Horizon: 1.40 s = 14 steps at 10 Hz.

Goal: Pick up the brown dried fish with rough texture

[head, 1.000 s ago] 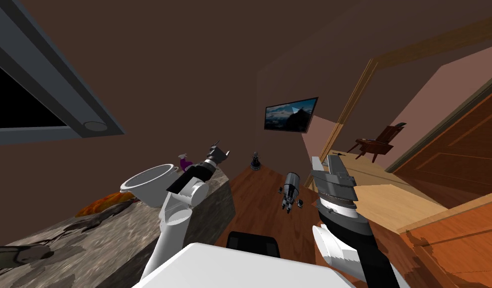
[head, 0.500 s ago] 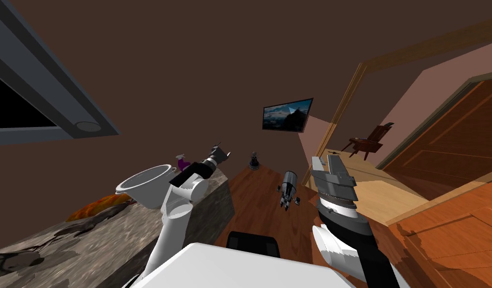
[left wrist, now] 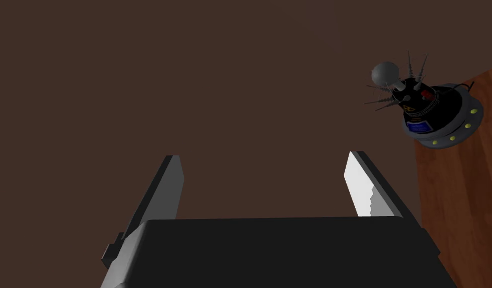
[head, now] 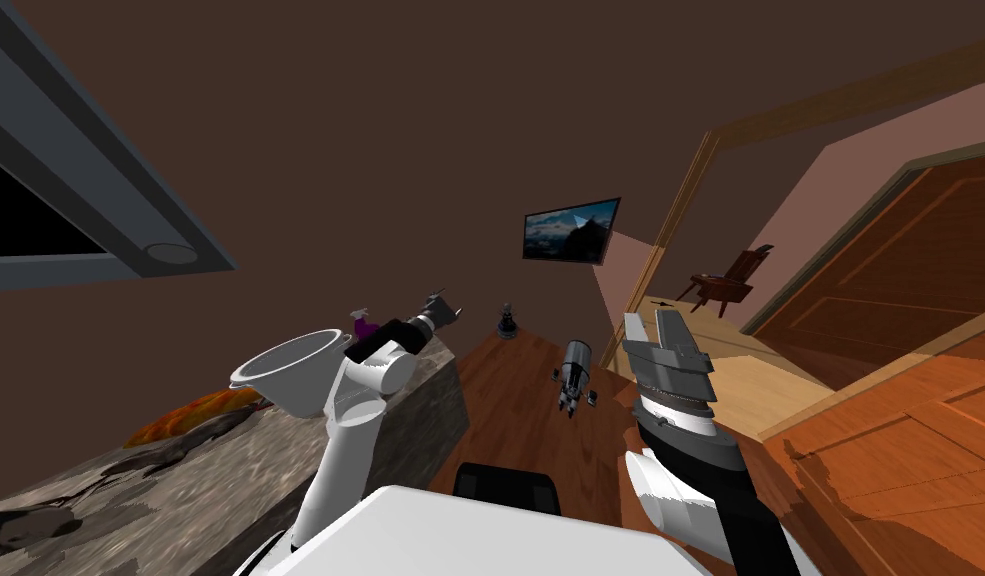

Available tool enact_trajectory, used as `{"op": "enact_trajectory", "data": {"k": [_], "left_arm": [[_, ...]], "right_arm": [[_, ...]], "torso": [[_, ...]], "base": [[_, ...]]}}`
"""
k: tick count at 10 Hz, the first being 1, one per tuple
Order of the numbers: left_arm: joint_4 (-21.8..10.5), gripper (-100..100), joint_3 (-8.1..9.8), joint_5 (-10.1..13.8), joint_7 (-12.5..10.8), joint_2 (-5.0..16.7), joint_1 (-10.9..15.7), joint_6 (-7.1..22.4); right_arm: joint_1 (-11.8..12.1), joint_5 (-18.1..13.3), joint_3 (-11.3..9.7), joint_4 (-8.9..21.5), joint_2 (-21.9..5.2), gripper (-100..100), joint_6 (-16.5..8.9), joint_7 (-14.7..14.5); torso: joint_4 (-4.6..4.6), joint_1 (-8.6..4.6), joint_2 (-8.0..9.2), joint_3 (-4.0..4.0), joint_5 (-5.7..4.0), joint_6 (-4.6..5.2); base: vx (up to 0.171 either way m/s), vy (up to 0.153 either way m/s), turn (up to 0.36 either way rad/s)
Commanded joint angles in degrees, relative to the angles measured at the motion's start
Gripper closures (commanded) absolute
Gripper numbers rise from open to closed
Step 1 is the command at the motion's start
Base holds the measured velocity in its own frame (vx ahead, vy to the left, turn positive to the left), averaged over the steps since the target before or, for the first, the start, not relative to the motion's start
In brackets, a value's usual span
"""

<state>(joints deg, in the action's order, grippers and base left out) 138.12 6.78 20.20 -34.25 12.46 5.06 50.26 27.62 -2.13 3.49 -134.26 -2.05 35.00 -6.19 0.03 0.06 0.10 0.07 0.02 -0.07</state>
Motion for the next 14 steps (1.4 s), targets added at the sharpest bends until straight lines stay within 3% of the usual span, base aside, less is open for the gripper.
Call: {"op": "enact_trajectory", "data": {"k": [1,3,8,14], "left_arm": [[-0.85,-100,0.65,0.52,-1.20,0.49,1.51,2.86],[-0.85,-100,0.65,0.52,-1.20,0.49,1.51,5.00],[-4.06,-100,3.12,2.84,-4.27,2.75,5.09,13.93],[-6.72,-100,4.66,4.26,-5.99,4.26,6.89,22.87]], "right_arm": [[0.00,0.00,0.00,0.00,0.00,0,0.00,0.00],[0.00,0.00,0.00,0.00,0.00,0,0.00,0.00],[0.00,0.00,0.00,0.00,0.00,0,0.00,0.00],[0.00,0.00,0.00,0.00,0.00,0,0.00,0.00]], "torso": [[0.00,0.00,0.00,0.00,0.00,0.00],[0.00,0.01,0.02,0.01,0.00,0.00],[0.01,0.06,0.03,0.02,0.02,0.00],[0.00,0.07,0.00,0.00,0.02,-0.01]], "base": [[-0.025,0.004,-0.026],[-0.019,0.005,-0.012],[-0.029,0.015,-0.008],[-0.021,0.022,0.009]]}}
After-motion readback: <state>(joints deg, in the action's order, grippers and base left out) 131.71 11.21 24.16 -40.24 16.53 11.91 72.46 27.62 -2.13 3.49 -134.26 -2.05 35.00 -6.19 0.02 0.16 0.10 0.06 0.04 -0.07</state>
